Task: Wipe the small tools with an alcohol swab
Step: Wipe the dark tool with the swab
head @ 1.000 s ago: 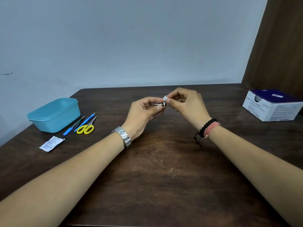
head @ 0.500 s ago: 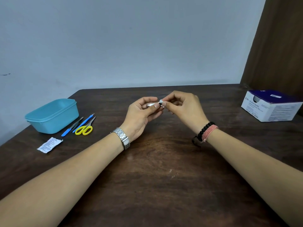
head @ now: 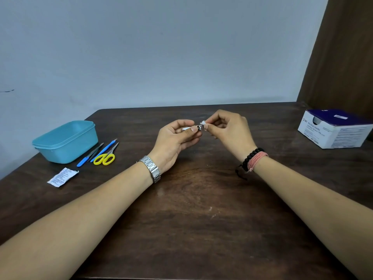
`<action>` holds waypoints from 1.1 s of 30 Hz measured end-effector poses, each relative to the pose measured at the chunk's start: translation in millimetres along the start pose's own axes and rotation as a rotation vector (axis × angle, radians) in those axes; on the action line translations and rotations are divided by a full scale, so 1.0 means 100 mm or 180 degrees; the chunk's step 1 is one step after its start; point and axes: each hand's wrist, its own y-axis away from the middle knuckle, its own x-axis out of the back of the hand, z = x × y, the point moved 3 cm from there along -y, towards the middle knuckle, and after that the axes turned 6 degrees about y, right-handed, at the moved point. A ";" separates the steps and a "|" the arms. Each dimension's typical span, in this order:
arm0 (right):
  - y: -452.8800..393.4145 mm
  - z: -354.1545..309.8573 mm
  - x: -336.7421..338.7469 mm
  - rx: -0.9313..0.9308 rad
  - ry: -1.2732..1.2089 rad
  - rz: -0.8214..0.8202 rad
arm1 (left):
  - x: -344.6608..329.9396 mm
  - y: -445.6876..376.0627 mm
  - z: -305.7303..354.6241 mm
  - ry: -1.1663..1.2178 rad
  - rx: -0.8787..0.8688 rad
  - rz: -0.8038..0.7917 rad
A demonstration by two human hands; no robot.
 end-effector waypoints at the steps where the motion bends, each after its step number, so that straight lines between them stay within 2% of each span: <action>1: 0.00 0.01 0.01 0.0018 0.0017 0.0001 | -0.01 0.00 0.00 -0.0005 0.0008 -0.0010; 5: 0.04 -0.09 -0.02 0.0317 0.0090 -0.0087 | 0.00 0.00 0.00 0.0097 0.0026 -0.0002; 11: -0.02 0.09 0.04 -0.0033 0.0136 0.0042 | -0.02 -0.01 -0.01 0.0173 0.0099 -0.0057; 17: 0.03 -0.08 -0.01 0.0371 0.0111 -0.0033 | 0.02 -0.01 0.01 0.0277 0.0108 -0.0055; 23: -0.02 0.11 0.06 0.0051 0.0144 0.0092 | -0.01 -0.01 -0.02 0.0274 0.0147 -0.0138; 29: 0.05 -0.10 -0.03 0.0577 0.0183 -0.0061 | 0.01 0.00 0.01 0.0333 0.0149 -0.0090; 33: -0.02 0.03 0.06 0.0262 0.0165 0.0154 | -0.01 -0.01 0.00 0.0339 0.0192 -0.0153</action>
